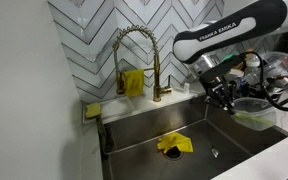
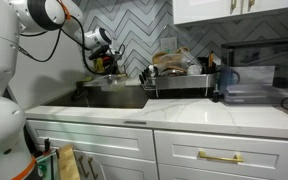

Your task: Remove the lunchbox from the sink,put it on the counter, remove the lunchbox from the drying rack, put it on the counter, put the lunchbox on the left in the lunchbox on the right and then put them in the sink

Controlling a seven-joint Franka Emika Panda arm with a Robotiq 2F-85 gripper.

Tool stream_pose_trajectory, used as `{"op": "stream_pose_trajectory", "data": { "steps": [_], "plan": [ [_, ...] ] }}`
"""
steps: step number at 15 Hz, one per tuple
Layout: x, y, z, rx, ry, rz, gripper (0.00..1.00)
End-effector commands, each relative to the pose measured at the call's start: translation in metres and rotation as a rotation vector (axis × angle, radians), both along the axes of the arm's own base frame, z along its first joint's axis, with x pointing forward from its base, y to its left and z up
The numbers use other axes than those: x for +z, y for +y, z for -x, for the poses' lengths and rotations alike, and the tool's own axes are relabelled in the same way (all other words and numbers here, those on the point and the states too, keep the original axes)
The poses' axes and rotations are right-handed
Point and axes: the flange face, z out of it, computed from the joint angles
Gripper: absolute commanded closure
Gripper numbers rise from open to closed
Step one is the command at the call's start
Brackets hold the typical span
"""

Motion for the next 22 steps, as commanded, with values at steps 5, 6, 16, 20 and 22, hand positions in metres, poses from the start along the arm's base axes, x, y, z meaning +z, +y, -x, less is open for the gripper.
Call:
{"op": "stream_pose_trajectory", "data": {
  "steps": [5,6,16,20,22],
  "plan": [
    [-0.015,-0.049,0.046,0.063,-0.108,0.007,0.98],
    [-0.017,-0.057,0.050,0.066,-0.134,-0.014,0.98],
    [-0.013,-0.119,0.080,0.179,-0.262,-0.158,0.98],
    [-0.014,-0.137,0.083,0.193,-0.246,-0.184,0.98],
    [-0.013,-0.131,0.076,0.178,-0.245,-0.168,0.93]
  ]
}}
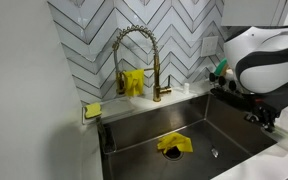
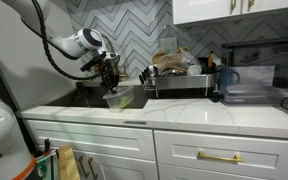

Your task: Remove the lunchbox from the sink,put it on the counter, remove the lunchbox from the drying rack, put it on the counter, put the lunchbox on the left in the lunchbox on the right and then put them in the sink

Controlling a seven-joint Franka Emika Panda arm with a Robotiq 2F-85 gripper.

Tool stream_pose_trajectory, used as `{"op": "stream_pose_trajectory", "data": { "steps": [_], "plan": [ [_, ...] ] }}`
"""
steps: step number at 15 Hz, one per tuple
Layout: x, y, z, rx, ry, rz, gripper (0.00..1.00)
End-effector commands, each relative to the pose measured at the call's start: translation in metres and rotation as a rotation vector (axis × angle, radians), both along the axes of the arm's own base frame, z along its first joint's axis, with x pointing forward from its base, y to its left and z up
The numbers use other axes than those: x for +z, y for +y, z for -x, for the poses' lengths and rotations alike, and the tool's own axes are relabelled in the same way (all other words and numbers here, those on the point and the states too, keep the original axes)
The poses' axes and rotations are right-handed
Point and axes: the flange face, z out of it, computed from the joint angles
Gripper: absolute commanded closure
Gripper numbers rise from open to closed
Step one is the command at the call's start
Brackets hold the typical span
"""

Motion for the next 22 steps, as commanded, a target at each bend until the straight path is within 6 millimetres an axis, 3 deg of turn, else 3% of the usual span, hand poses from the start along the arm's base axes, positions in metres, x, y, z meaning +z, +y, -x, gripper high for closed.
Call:
{"op": "stream_pose_trajectory", "data": {
  "steps": [1,3,13,18,22],
  "plan": [
    [0.001,-0.002,0.000,-0.002,0.002,0.000,0.93],
    [0.001,-0.003,-0.001,-0.001,0.003,0.000,0.98],
    [-0.011,-0.045,-0.025,0.043,0.017,-0.086,0.98],
    [-0.022,-0.071,-0.022,0.011,0.035,-0.108,0.98],
    [-0.025,-0.080,-0.019,0.003,0.031,-0.126,0.98]
  ]
}}
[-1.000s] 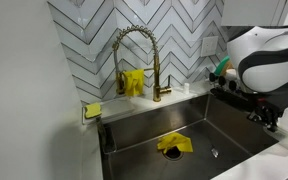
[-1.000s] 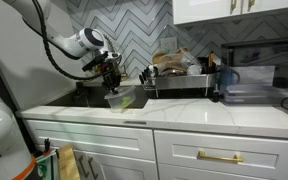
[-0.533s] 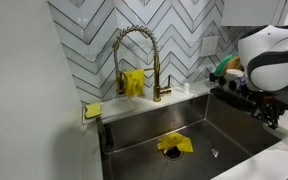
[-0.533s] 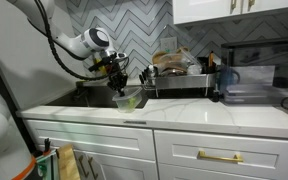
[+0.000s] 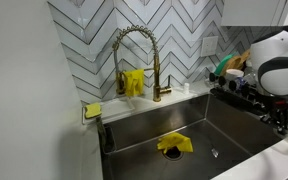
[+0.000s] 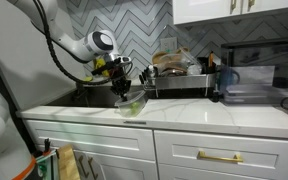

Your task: Remove the lunchbox from the sink,put it on the counter, remove the lunchbox from the drying rack, put it on the counter, put the lunchbox on the left in the lunchbox on the right and then put them in the sink

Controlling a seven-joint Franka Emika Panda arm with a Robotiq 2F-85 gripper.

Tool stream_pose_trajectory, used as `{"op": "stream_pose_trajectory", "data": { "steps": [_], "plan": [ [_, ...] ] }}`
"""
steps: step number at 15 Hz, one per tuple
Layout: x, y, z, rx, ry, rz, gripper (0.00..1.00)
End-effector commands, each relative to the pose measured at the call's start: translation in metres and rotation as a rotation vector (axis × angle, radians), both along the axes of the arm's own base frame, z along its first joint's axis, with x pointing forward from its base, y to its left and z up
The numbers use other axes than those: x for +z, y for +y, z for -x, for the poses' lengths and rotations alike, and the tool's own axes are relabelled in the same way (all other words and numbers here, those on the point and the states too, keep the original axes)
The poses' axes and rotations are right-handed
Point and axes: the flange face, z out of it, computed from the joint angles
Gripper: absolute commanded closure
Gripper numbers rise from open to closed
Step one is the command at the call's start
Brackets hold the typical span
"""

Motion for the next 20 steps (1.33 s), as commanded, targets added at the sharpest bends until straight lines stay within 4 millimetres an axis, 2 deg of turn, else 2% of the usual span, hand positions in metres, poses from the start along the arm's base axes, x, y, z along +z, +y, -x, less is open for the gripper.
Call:
{"op": "stream_pose_trajectory", "data": {
  "steps": [1,5,6,8,12,16,20],
  "plan": [
    [-0.006,-0.012,0.011,0.000,0.002,-0.045,0.98],
    [-0.007,-0.020,0.013,0.001,-0.013,-0.072,0.98],
    [-0.007,-0.021,0.014,0.002,-0.014,-0.076,0.68],
    [-0.006,-0.023,0.015,0.003,-0.017,-0.084,0.62],
    [-0.004,-0.031,0.022,-0.013,-0.026,-0.072,0.31],
    [0.008,-0.031,0.025,-0.014,-0.053,-0.056,0.01],
    [0.042,-0.018,0.033,-0.044,-0.109,-0.033,0.00]
  ]
}}
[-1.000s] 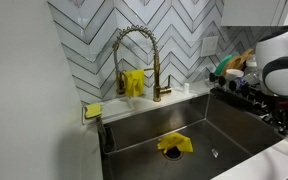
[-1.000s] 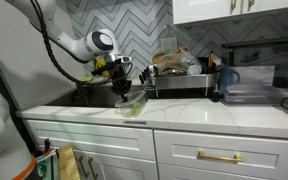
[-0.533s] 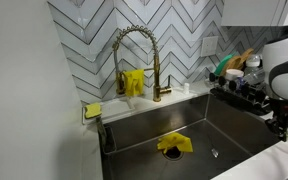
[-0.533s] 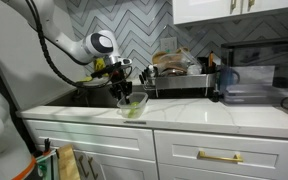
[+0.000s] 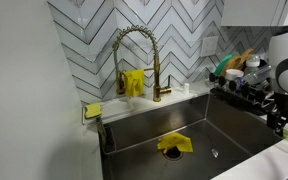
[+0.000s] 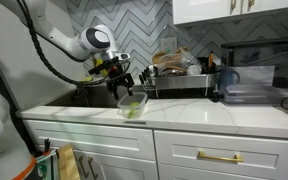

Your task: Remove the lunchbox from the sink,put it on the counter, remove the lunchbox from the drying rack, put it on the counter, put the lunchbox on the left in the lunchbox on the right and then put them in the sink

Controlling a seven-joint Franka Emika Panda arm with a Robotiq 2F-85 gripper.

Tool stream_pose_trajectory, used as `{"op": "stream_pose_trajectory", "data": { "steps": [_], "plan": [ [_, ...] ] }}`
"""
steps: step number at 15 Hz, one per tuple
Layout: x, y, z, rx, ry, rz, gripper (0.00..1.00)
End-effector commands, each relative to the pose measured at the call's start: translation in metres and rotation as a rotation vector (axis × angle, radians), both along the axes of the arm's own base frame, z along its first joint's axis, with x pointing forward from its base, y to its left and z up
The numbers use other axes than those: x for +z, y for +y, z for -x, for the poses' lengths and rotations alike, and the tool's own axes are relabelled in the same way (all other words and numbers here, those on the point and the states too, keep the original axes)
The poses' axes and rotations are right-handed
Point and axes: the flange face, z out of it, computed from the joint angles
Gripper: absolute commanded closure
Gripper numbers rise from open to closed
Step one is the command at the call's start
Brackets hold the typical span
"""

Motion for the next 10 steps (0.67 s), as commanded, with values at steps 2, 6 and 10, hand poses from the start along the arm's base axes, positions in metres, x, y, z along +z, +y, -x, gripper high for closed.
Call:
{"op": "stream_pose_trajectory", "data": {
  "steps": [2,6,10],
  "plan": [
    [0.017,0.005,0.005,-0.027,-0.028,0.013,0.00],
    [0.039,0.010,0.013,-0.054,-0.070,0.025,0.00],
    [0.080,0.018,0.009,-0.171,-0.123,-0.151,0.00]
  ]
}}
